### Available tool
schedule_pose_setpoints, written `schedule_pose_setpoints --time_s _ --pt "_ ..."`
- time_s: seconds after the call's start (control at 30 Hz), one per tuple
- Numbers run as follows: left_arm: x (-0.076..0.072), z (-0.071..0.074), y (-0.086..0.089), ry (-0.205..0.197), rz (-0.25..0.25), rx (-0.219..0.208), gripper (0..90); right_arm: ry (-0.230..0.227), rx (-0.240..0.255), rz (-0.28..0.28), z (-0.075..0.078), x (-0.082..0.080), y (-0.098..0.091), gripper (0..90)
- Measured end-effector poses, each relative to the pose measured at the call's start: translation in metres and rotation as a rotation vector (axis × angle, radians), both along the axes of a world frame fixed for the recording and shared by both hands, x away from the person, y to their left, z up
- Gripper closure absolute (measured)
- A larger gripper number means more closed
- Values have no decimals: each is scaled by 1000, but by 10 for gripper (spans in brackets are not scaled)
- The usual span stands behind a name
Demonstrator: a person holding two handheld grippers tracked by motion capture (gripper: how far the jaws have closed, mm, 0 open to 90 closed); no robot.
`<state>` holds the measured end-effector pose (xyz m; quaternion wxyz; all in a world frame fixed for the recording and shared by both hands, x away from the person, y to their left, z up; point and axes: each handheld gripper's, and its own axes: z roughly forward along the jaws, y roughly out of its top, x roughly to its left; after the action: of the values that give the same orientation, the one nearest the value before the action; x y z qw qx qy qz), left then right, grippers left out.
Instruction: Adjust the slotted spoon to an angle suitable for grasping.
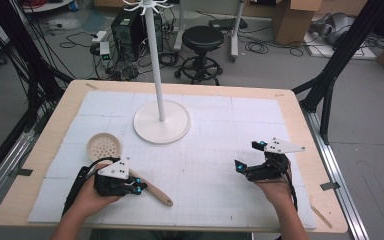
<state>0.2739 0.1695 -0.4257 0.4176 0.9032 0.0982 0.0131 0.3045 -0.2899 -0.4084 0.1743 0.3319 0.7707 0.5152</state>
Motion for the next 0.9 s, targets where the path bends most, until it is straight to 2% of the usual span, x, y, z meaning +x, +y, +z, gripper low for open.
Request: schedule_pose_setpoints --time_s 0.03,0.1,0.2,0.23,0.4,0.63,0.9 --pt "0 0 0 0 0 0 897 0 0 0 0 0 0 8" --pt "2 -7 -6 6 -10 31 897 0 1 -1 0 0 0 8" --pt "6 -11 -8 8 1 22 897 -4 2 -3 0 0 -1 8" --pt "7 -11 -12 -6 15 25 897 -4 4 -3 0 0 -1 7" --pt "12 -10 -19 -12 51 32 898 -5 0 0 0 0 0 8" --pt "28 -11 -31 -23 119 31 897 2 2 -2 0 0 0 8" --pt "39 -11 -37 -27 155 46 898 -1 -3 2 -1 1 0 8"
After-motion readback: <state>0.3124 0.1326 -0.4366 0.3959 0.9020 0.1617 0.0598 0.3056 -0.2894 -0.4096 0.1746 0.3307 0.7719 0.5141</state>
